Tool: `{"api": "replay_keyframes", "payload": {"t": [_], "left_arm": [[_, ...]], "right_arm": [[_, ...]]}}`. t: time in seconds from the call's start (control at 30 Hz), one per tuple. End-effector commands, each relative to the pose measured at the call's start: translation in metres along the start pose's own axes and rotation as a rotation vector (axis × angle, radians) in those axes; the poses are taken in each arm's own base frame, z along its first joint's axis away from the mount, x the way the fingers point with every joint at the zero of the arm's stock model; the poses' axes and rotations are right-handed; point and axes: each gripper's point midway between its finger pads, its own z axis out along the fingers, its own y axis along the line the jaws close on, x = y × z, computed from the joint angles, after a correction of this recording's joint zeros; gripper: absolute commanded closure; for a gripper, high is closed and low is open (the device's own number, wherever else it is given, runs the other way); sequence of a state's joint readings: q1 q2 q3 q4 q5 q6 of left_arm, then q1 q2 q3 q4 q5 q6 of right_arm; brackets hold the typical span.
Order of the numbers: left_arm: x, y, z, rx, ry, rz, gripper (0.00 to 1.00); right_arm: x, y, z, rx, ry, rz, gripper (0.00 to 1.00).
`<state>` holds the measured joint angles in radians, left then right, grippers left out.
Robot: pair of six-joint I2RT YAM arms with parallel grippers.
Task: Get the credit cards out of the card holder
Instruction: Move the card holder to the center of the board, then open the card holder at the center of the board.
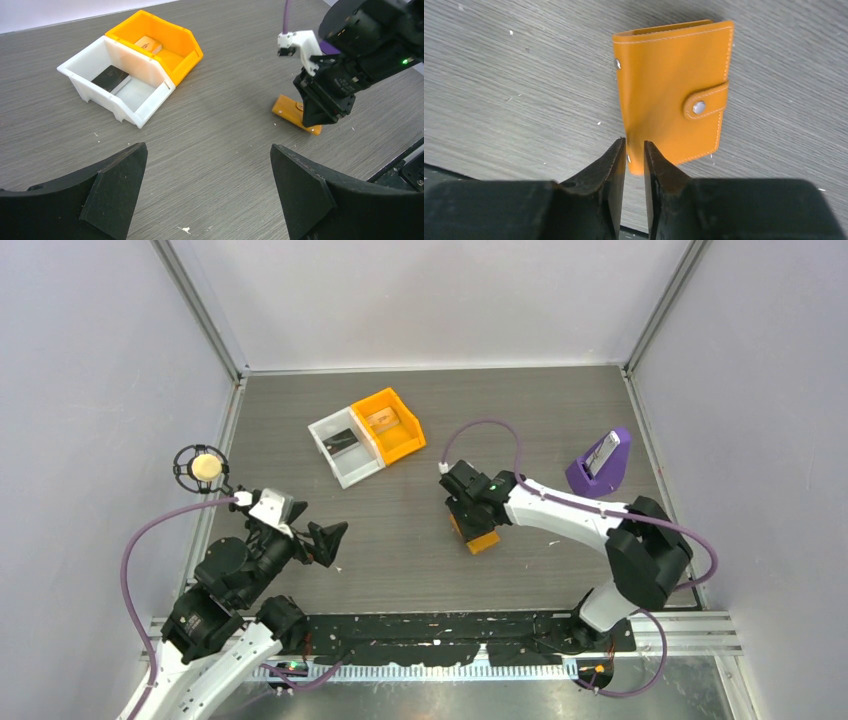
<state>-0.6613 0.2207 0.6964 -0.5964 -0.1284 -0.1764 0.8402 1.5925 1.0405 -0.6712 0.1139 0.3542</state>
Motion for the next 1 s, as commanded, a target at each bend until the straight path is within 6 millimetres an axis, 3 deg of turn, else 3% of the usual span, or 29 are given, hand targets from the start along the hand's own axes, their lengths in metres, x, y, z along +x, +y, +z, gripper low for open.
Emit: {"api": "replay_keyframes", "payload": {"t": [0.0,0.13,0.3,0.47,0.67,0.97], "left_arm": [[-0.004,-0.003,-0.001,0.012,-0.006,-0.007,0.03],[-0.003,-0.001,0.0,-0.001,0.004,-0.006,0.03],[-0.002,0.0,0.0,-0.007,0.023,-0.014,0.03],[-0.002,-0.006,0.002,0.0,0.076,-0.069,0.03],[0.003,-0.028,0.014,0.062,0.172,-0.186,0.05],[0.037,-0.056,0.046,0.123,0.367,-0.333,0.07]], "right_arm": [[-0.031,0.006,-0.035,-0.056,-0.144,0.116,0.65],[-0.041,-0.008,-0.049,0.001,-0.2,0.097,0.57],[-0.042,-0.02,-0.045,0.037,-0.216,0.076,0.52],[-0.045,-0.021,-0.03,0.044,-0.226,0.052,0.47],[-0.044,-0.021,-0.009,0.034,-0.212,0.026,0.47],[-0.021,-0.033,0.021,0.062,-0.165,0.015,0.48]]}}
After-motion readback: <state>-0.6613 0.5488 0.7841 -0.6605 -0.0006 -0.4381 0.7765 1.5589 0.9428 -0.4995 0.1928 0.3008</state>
